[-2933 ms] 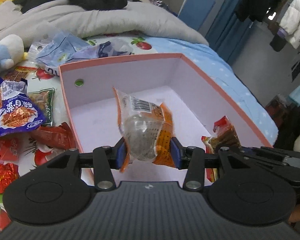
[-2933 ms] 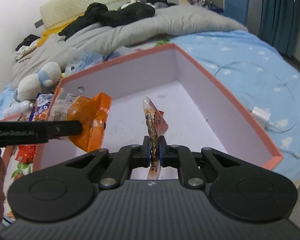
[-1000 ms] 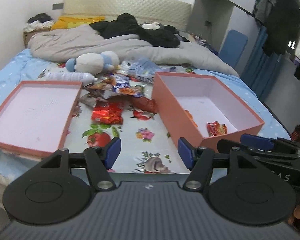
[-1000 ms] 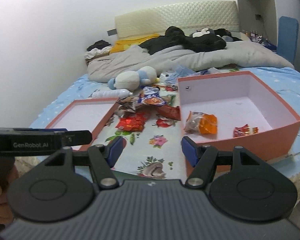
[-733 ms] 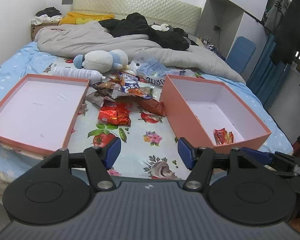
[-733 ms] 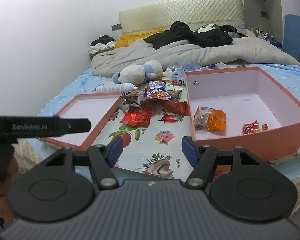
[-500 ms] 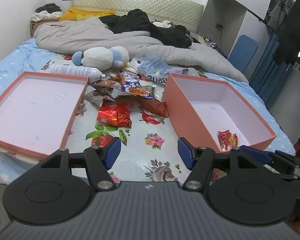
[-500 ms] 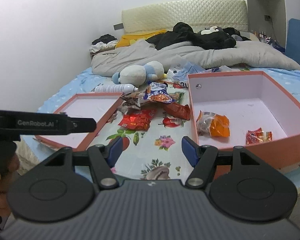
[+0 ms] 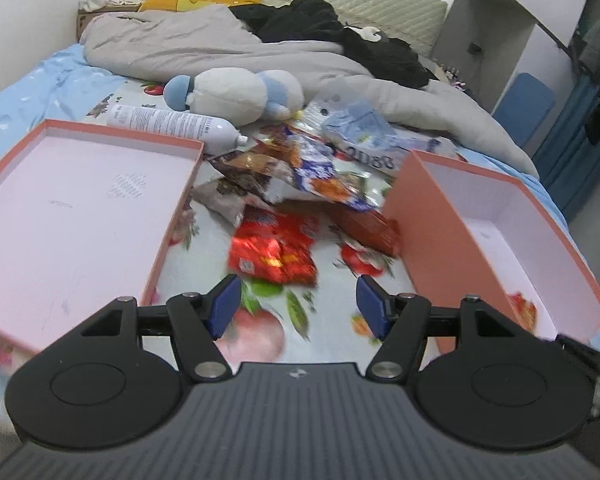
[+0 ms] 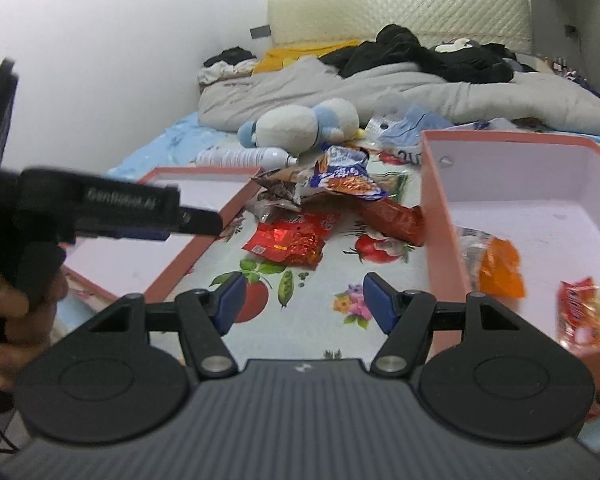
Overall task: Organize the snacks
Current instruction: 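Grasp the black-labelled clear packet with the left gripper while the right grasps the red foil packet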
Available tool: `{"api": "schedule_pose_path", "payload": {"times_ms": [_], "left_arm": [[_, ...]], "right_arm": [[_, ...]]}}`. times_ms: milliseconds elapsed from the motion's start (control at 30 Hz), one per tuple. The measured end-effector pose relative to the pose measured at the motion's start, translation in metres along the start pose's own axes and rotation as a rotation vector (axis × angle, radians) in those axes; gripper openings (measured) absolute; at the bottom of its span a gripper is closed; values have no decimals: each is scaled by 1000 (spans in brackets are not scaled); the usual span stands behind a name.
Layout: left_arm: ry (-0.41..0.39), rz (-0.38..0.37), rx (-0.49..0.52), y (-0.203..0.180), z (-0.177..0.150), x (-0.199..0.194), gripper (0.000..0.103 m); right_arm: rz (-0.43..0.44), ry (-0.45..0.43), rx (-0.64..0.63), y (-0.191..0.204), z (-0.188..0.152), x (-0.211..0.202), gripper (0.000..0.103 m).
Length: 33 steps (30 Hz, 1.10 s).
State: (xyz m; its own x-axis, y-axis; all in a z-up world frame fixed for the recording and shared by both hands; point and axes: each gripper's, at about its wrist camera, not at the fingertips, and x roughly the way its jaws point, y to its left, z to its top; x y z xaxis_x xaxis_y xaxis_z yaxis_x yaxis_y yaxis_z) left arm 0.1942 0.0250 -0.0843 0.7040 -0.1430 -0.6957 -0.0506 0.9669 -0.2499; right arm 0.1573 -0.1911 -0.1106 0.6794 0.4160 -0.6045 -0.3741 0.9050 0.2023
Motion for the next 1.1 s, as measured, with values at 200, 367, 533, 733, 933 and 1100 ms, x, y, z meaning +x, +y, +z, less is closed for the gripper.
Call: {"api": "schedule_pose_path", "payload": {"times_ms": [200,367,533,733,933,1100], "left_arm": [[87,15,131,25,42,76,69],[169,32,347,32,70,136,69],[214,-1,429,46,93,171,69],[253,-45,507,50,104,197,71],[270,-37,587,48,100,221,73],[269,-27,603,48,93,232,73]], "right_arm": [[-3,66,-15,6,16,68,81],[-17,111,-29,7,28,116,84],[-29,175,-44,10,37,153,84],[-38,223,33,10,43,181,79],[-76,277,91,6,42,202,68],[-80,320,68,9,43,209,49]]}}
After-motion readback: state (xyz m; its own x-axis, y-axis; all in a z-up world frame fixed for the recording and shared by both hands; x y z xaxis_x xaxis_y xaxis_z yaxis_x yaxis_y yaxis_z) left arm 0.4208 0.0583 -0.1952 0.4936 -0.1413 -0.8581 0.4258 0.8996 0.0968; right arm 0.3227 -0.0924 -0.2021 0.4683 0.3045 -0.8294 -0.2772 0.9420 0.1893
